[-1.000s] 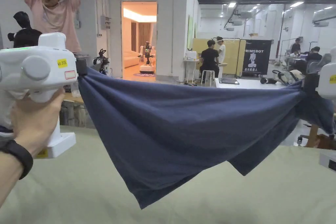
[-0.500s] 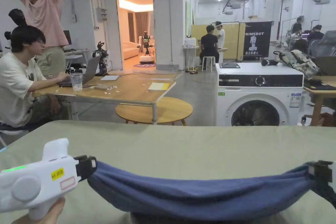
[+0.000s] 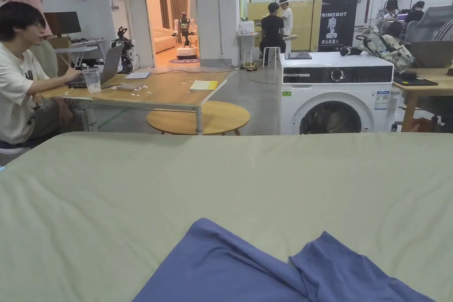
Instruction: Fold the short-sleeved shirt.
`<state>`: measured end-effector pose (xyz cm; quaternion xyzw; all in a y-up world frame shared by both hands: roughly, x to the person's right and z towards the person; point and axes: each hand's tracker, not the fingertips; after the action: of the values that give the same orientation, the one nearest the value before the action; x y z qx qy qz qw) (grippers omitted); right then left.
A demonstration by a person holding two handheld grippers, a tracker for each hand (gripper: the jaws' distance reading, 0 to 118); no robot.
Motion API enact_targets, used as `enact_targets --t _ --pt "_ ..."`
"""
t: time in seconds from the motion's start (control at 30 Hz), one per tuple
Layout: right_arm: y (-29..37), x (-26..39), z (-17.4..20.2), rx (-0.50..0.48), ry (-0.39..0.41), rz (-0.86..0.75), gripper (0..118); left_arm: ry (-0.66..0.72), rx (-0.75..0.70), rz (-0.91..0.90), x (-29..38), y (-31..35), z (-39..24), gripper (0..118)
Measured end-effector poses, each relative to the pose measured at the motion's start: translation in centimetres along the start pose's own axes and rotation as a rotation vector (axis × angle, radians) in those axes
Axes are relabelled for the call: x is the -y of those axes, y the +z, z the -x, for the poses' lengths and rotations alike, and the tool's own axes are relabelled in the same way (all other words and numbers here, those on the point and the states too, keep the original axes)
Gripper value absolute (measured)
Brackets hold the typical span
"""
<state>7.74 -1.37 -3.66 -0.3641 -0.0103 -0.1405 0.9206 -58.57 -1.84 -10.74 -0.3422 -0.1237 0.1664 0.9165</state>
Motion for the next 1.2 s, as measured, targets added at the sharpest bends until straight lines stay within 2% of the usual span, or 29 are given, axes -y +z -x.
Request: enact_targets --t 0.03,0.07,0.1,0.13,0.17,0.23,0.37,0.47,0.6,0.63,0.67,0.7,0.73,0.77,0.8,0.83,0.93,1.1,1.13,1.17,1.2 --pt "0.2 0.3 0.1 -0.004 0.005 0.005 4 -0.008 -0.006 0.015 0.5 -0.2 -0.1 0" --pt "0.0 0.5 0.5 0.006 0.034 0.012 11 -0.016 -0.005 0.042 1.1 -0.1 -0.6 1" --pt "-0.2 0.7 0.7 0.035 0.07 0.019 24 0.009 0.027 0.073 1.4 -0.4 -0.6 13" --pt "-0.1 0.9 0.8 0.058 0.093 0.01 40 0.02 0.047 0.064 1.7 -0.4 -0.6 39" --pt "0.5 1.5 0.9 0.077 0.102 -0.024 55 0.019 0.036 0.055 1.8 -0.3 -0.9 71" --pt "1.5 1.3 1.0 0.065 0.122 -0.06 56 -0.04 -0.001 -0.006 1.9 1.1 -3.0 71" --pt "4.8 0.5 3.1 0.072 0.137 -0.279 56 -0.163 -0.014 -0.152 0.1 2.2 -5.7 71" --pt "5.6 -1.1 5.7 0.018 0.147 -0.39 56 -0.235 0.025 -0.242 -1.9 2.3 -9.5 71" --pt "4.6 -3.2 10.0 -0.035 0.22 -0.424 51 -0.302 0.106 -0.348 -3.4 1.9 -14.5 71" --pt "4.2 -3.5 11.2 -0.047 0.244 -0.424 46 -0.291 0.12 -0.353 -3.5 1.9 -15.6 70" --pt "3.8 -3.6 12.1 -0.061 0.254 -0.423 34 -0.296 0.151 -0.368 -3.6 1.9 -16.7 62" --pt "3.5 -3.5 12.7 -0.073 0.26 -0.431 25 -0.311 0.163 -0.37 -3.6 2.0 -17.5 48" --pt "3.2 -3.5 13.5 -0.076 0.259 -0.435 16 -0.33 0.151 -0.373 -3.7 1.8 -17.9 29" --pt "2.9 -3.4 14.1 -0.082 0.259 -0.439 4 -0.356 0.137 -0.385 -3.5 2.0 -18.7 5" --pt "2.6 -3.2 14.4 -0.087 0.259 -0.443 0 -0.373 0.132 -0.412 -3.2 2.2 -19.1 0" --pt "2.4 -2.9 14.7 -0.085 0.258 -0.457 0 -0.384 0.122 -0.448 -2.9 2.4 -19.5 0" --pt "2.1 -2.9 15.3 -0.09 0.269 -0.447 0 -0.361 0.146 -0.406 -3.3 2.2 -19.0 0" --pt "2.4 -2.9 14.7 -0.108 0.265 -0.443 0 -0.232 0.194 -0.314 -4.3 2.6 -14.7 0" --pt "2.6 -2.7 14.3 -0.115 0.266 -0.437 0 -0.197 0.189 -0.299 -3.9 3.1 -13.6 4" --pt "2.7 -2.5 13.9 -0.12 0.267 -0.429 0 -0.169 0.156 -0.283 -4.0 3.3 -12.1 26" --pt "2.7 -2.2 13.5 -0.128 0.268 -0.417 0 -0.16 0.118 -0.238 -3.9 3.4 -10.7 44"
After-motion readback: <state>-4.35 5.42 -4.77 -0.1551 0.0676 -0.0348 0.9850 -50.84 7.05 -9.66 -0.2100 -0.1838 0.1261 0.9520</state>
